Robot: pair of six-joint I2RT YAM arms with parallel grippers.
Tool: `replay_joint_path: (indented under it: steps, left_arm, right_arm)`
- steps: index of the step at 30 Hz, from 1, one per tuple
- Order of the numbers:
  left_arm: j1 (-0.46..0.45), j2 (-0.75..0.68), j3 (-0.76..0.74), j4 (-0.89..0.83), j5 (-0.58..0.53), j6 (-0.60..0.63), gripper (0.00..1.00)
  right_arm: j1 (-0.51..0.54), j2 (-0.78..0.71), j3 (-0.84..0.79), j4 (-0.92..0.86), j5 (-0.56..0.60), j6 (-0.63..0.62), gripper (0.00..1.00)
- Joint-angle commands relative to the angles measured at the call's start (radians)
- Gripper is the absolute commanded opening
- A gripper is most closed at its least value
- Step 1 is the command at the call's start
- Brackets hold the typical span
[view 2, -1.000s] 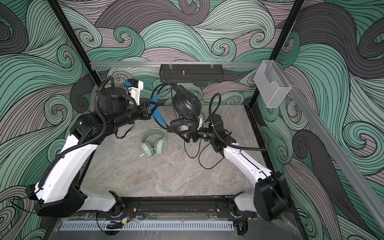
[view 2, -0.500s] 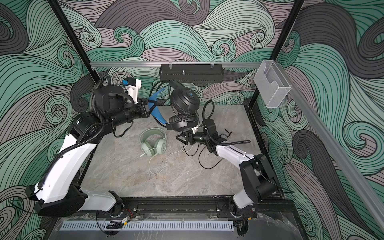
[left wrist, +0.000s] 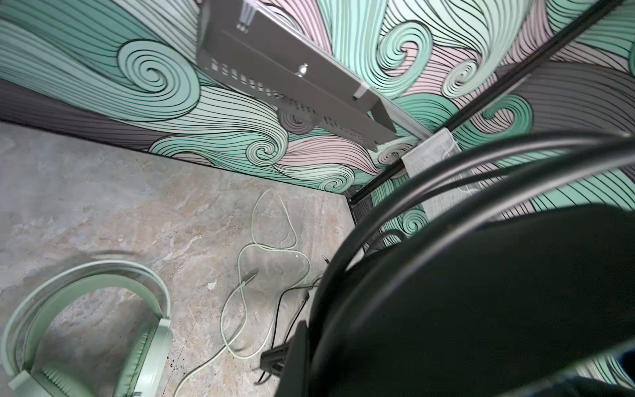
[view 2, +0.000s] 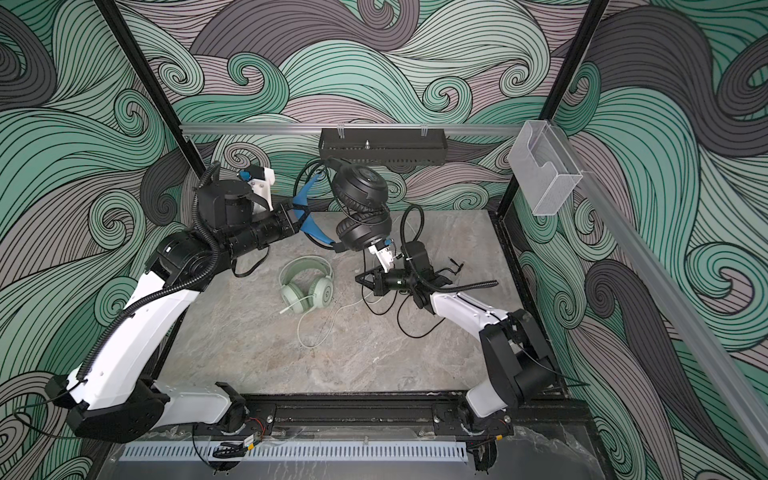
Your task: Wrap the headphones
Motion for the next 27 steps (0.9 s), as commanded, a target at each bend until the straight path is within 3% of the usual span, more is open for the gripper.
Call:
replay_joint_path:
  steps: [1, 6, 14, 22, 27]
  left_arm:
    - [0.030, 0.000, 0.005, 0.181, -0.081, -0.142, 0.00]
    - [0.056, 0.070, 0.020, 0.205, -0.164, -0.201, 0.00]
    - [0.061, 0.145, 0.006, 0.237, -0.330, -0.103, 0.00]
    - [0.030, 0.191, -0.064, 0.243, -0.476, 0.043, 0.00]
    - [-0.029, 0.189, -0.140, 0.254, -0.598, 0.207, 0.00]
  right_arm:
    - [0.068, -0.101, -0.008, -0.185, 0.128, -0.123, 0.00]
    - [0.189, -0.226, -0.008, -0.372, 0.341, -0.195, 0.00]
    - [0.281, -0.340, 0.014, -0.523, 0.464, -0.258, 0.00]
    - [0.440, -0.296, 0.264, -0.799, 0.621, -0.417, 0.00]
    - [0.457, -0.233, 0.493, -0.984, 0.727, -0.476, 0.00]
